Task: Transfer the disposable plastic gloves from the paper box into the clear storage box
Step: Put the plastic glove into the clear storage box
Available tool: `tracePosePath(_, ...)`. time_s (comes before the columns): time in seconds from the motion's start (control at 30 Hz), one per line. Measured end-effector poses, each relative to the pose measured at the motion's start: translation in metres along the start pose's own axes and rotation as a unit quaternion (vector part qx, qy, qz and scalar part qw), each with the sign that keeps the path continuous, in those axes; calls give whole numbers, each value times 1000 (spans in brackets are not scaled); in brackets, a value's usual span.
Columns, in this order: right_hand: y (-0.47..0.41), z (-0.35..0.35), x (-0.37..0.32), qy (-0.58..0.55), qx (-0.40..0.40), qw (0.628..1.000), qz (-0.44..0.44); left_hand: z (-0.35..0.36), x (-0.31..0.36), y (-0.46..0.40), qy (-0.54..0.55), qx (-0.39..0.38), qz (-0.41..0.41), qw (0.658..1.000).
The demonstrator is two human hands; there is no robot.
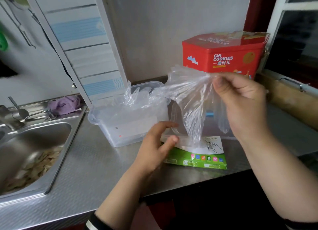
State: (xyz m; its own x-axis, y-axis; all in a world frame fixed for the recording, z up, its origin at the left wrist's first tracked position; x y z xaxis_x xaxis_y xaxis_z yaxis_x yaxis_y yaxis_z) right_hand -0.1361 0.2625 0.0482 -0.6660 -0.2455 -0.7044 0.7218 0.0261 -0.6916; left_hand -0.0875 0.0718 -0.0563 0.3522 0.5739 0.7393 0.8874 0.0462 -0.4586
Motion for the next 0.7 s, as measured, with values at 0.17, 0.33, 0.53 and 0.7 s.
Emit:
tracePosePath(0.17,11,-1,13,37,-82,996,-29,-28,39,-35,440,3,-208,873)
tracePosePath(0.33,16,-4,24,187,-183,957,-124,-45,52,-61,415,-143,-278,855)
tracePosePath(0.53,16,-8,29,349,-134,908,-190,-45,66,-80,169,-107,-105,974)
tracePosePath(0.7,32,30,26,475,-53,846,-235,-59,78,-93,56,-13,41,997)
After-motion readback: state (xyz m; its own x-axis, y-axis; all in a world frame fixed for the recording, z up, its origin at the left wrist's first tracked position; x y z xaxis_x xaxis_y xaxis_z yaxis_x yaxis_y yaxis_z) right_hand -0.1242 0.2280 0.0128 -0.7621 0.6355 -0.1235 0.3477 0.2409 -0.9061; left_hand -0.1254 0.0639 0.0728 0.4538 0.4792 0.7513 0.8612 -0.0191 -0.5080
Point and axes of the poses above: each hand's wrist, its own y-axis away from the middle knuckle, its own z-axis out of the palm, x = y × z, the point moved 2 cm from there along -y, towards the middle knuckle, and after that the axes turned 1 degree about -z, right-handed, at the moved point
